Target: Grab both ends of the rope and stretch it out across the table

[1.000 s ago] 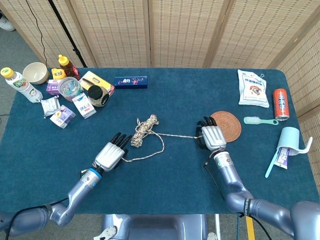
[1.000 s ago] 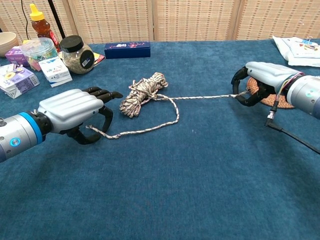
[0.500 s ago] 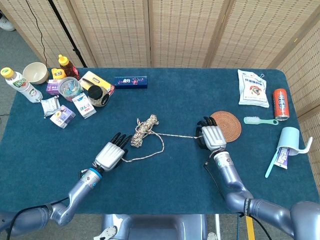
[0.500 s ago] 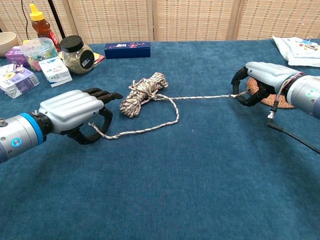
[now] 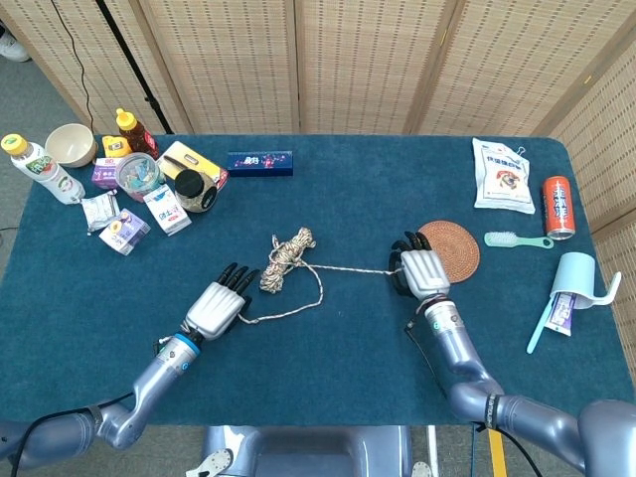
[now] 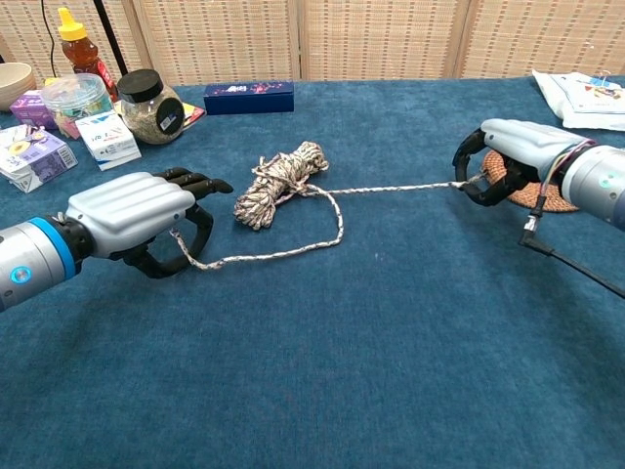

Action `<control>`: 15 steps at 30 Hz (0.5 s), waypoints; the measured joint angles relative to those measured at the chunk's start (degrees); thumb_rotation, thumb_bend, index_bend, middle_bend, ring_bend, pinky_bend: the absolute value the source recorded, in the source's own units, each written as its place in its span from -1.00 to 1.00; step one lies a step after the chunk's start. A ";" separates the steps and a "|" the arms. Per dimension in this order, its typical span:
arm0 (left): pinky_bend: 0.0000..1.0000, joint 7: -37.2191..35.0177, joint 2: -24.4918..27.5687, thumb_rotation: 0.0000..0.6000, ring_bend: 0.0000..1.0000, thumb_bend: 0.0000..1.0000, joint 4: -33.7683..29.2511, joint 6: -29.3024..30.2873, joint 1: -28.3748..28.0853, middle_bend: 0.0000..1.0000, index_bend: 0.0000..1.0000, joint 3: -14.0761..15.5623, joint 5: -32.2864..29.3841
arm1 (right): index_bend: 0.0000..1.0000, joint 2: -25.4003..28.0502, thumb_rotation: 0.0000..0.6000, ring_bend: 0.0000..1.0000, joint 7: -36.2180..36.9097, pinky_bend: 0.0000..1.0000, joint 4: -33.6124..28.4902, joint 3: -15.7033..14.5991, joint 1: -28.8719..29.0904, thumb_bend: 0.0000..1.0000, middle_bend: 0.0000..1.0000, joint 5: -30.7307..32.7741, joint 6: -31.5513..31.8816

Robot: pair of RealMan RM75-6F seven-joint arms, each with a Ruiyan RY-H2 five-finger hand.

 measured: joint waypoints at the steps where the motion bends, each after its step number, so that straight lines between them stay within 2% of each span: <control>1: -1.00 -0.17 0.32 1.00 -1.00 -0.12 -0.20 0.24 0.10 -0.85 0.26 0.04 0.14 | 0.16 0.11 1.00 -1.00 0.11 -1.00 -0.11 0.03 -0.06 0.10 -0.50 -0.07 0.13; 15: -1.00 -5.27 8.33 1.00 -1.00 -0.07 -4.74 5.14 3.19 -0.80 0.30 0.19 1.22 | 0.18 3.07 1.00 -1.00 1.78 -1.00 -2.54 0.12 -1.56 0.10 -0.47 -1.79 2.42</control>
